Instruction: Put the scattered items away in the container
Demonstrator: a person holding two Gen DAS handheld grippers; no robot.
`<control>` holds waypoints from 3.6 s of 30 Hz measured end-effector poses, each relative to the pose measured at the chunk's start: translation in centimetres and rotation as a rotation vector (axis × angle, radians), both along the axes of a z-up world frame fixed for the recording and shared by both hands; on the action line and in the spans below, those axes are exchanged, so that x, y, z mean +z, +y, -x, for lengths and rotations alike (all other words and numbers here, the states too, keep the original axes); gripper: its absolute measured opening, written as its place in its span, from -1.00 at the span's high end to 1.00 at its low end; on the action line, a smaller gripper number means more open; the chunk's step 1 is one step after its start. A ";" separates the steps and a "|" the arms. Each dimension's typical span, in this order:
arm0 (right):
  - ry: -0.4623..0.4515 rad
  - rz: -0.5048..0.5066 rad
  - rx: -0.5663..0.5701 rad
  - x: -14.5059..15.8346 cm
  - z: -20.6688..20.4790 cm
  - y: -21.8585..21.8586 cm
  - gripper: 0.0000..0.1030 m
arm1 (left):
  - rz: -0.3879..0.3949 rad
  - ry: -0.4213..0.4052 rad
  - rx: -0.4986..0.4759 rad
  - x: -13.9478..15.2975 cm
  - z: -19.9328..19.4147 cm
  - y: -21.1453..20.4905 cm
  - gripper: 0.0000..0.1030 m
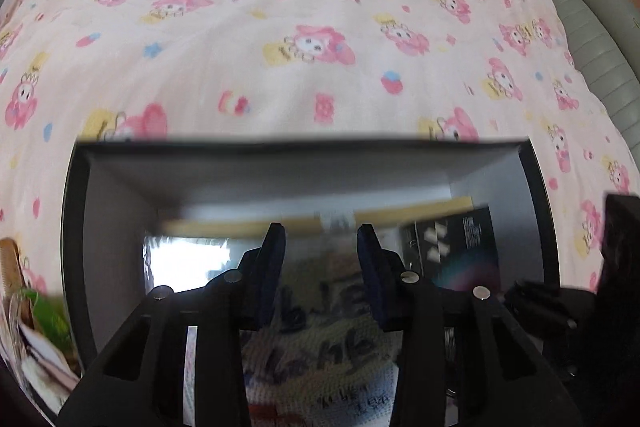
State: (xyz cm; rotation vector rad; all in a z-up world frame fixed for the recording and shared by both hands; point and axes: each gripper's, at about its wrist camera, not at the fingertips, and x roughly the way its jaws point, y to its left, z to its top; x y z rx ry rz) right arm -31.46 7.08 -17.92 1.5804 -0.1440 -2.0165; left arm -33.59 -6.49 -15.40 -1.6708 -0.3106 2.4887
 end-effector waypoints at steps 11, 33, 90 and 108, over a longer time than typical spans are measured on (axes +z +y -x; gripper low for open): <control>0.106 -0.065 -0.055 1.4 -1.0 1.5 0.16 | 0.045 -0.134 0.042 -2.7 0.7 0.0 0.27; 0.300 -0.155 -0.102 6.3 -3.8 5.0 0.15 | -0.135 -0.203 -0.086 -1.3 -9.8 4.3 0.42; 0.377 -0.190 -0.102 6.9 -4.7 4.3 0.15 | -0.079 -0.063 -0.085 0.3 -6.1 5.0 0.42; 0.266 -0.013 -0.191 6.2 -3.2 7.6 0.14 | -0.178 -0.133 -0.100 -0.9 -10.0 5.9 0.64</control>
